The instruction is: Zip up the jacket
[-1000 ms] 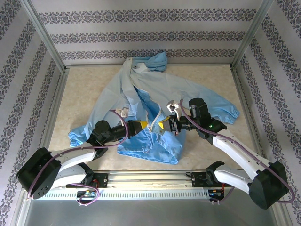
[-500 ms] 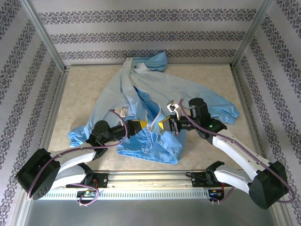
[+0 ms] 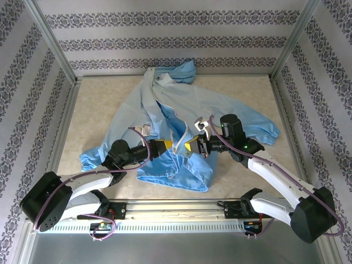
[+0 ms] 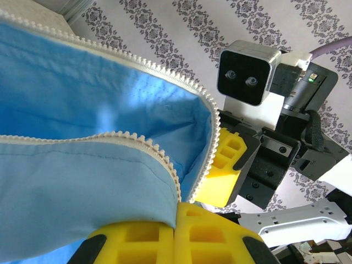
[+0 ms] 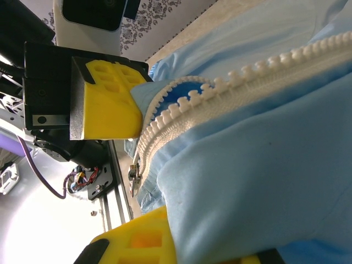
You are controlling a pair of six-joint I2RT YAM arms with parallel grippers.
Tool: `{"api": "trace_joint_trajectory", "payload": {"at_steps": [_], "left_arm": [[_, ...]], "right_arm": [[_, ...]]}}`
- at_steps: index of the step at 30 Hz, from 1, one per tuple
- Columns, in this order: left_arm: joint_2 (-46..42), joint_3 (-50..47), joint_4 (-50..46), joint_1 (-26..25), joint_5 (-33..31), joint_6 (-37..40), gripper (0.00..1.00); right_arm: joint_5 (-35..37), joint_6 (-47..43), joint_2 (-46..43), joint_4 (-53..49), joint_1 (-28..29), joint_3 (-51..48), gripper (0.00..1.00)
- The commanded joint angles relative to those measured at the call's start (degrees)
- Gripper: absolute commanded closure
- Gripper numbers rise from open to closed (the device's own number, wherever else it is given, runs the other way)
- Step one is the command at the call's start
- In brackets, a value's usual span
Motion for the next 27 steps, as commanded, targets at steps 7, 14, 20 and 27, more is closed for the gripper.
{"api": "trace_joint_trajectory", "payload": {"at_steps": [7, 14, 20, 27], "left_arm": [[0.73, 0.88, 5.19, 0.63, 0.81, -1.21, 1.0], [0.37, -0.15, 5.28, 0.61, 1.31, -1.2, 1.0], [0.68, -1.45, 7.17, 0.63, 1.6, -2.11, 1.0], [0.43, -2.35, 7.82, 0.59, 1.51, -2.25, 1.0]], "right_arm": [[-1.68, -0.17, -0.32, 2.46, -0.47, 0.47, 1.0], [-1.23, 0.17, -0.74, 2.94, -0.56, 0.38, 1.0], [-0.68, 0.79, -0.8, 3.44, -0.65, 0.47, 1.0], [-0.35, 1.35, -0.6, 4.07, -0.74, 0.38, 1.0]]}}
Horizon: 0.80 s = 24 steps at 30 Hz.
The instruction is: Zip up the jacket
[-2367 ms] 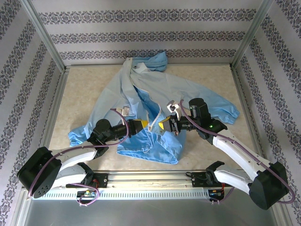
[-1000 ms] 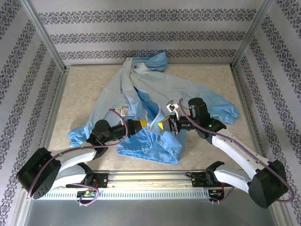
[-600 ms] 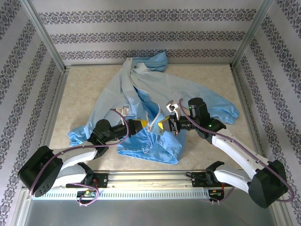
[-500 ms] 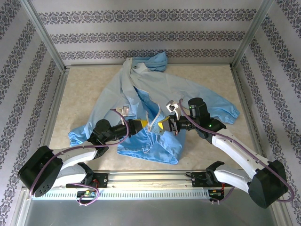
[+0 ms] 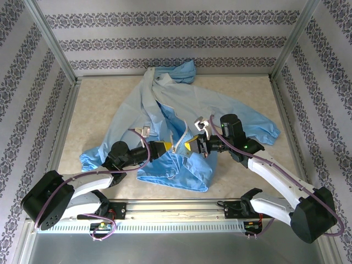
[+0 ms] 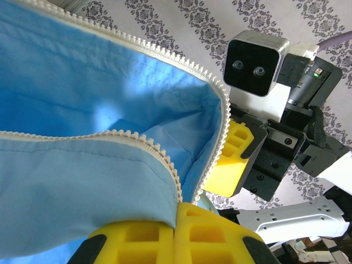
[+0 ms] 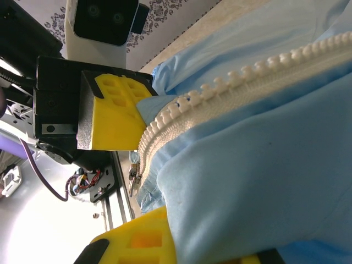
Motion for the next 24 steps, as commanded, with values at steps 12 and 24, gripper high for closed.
{"api": "trace_joint_trajectory", "payload": {"at_steps": [12, 24], "left_arm": [[-1.78, -1.04, 4.42, 0.02, 0.94, -1.35, 1.0], [-2.15, -1.39, 2.42, -0.92, -0.04, 0.06, 1.0]], "right_arm": [[3.65, 0.75, -0.75, 2.76, -0.72, 0.47, 1.0], [5.64, 1.82, -1.25, 3.54, -0.76, 0.82, 1.0]]}}
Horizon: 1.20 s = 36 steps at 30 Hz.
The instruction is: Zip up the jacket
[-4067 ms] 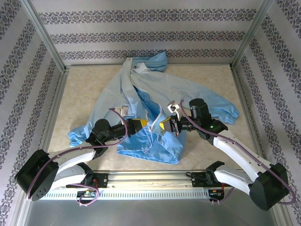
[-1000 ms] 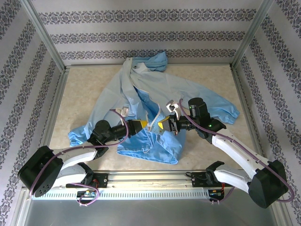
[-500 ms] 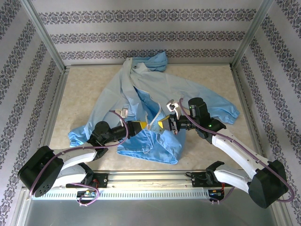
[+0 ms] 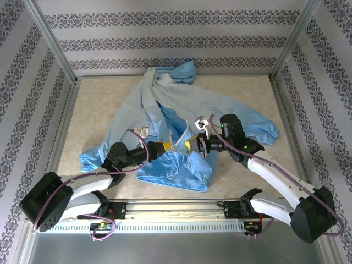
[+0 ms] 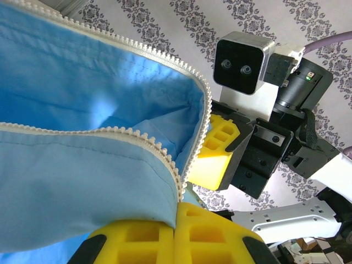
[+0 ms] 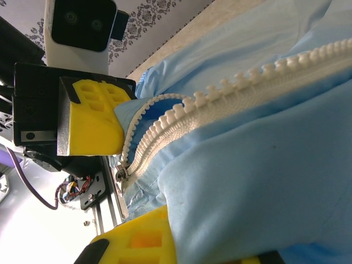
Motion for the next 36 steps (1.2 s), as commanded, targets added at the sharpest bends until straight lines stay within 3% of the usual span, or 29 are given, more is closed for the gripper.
{"api": "trace_joint_trajectory", "payload": {"at_steps": [1, 16, 28, 36], "left_arm": [[-1.03, -0.82, 1.53, -0.79, 0.2, 1.16, 1.0], [-2.21, -2.02, -1.09, -1.89, 0.13, 2.11, 1.0], [-10.55, -1.93, -13.42, -2.0, 0.32, 4.95, 1.0], [-13.11, 0.28, -22.64, -2.07, 1.96, 7.04, 1.0]], "right_arm": [[2.78, 0.97, -1.26, 3.06, -0.76, 0.83, 1.0], [5.32, 2.52, -3.16, 5.19, -1.27, -0.14, 1.0], [5.15, 3.58, -4.6, 6.48, -2.75, -1.47, 1.0], [-0.46, 3.82, -2.94, 7.79, -2.77, -1.2, 1.0]]}}
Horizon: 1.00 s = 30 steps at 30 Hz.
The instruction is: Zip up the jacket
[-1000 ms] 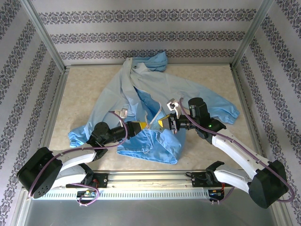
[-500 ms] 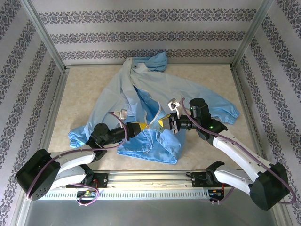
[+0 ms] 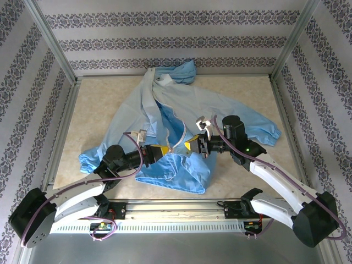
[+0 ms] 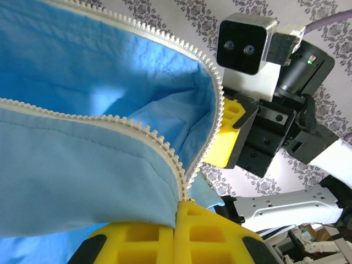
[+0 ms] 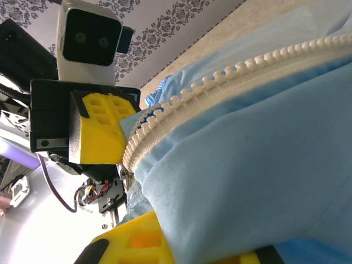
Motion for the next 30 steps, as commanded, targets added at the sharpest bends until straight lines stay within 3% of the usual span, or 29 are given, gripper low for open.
{"api": "trace_joint_trajectory", "payload": {"at_steps": [1, 8, 15, 20, 21, 25, 30], "left_arm": [[-0.68, 0.87, -7.56, -0.5, 3.39, 2.66, 1.0], [3.04, 3.21, -8.58, -0.51, 6.47, 2.69, 1.0], [2.36, 3.33, -8.69, -0.5, 5.07, 2.37, 1.0], [4.53, 5.08, -11.72, -0.54, 6.96, 1.98, 1.0], [4.74, 5.57, -13.81, -0.52, 6.66, 1.84, 1.0], [5.73, 9.4, -26.51, -0.32, 5.18, 2.8, 1.0], [6.35, 11.77, -31.46, -0.06, 6.16, 0.65, 1.0]], "right_arm": [[1.94, 1.31, -0.08, 5.48, -2.69, 0.09, 1.0], [1.08, 1.72, 2.01, 6.21, -1.99, 0.44, 1.0], [1.86, 2.87, 3.29, 7.11, -1.79, -0.5, 1.0], [4.91, 3.18, 4.16, 6.33, -1.71, -0.55, 1.0], [6.22, 3.12, 4.38, 5.6, -1.71, -0.37, 0.98], [9.66, 1.74, 5.41, 2.66, -1.62, 0.03, 0.69], [11.42, 1.08, 7.08, 1.62, -1.53, 0.0, 0.49]]}}
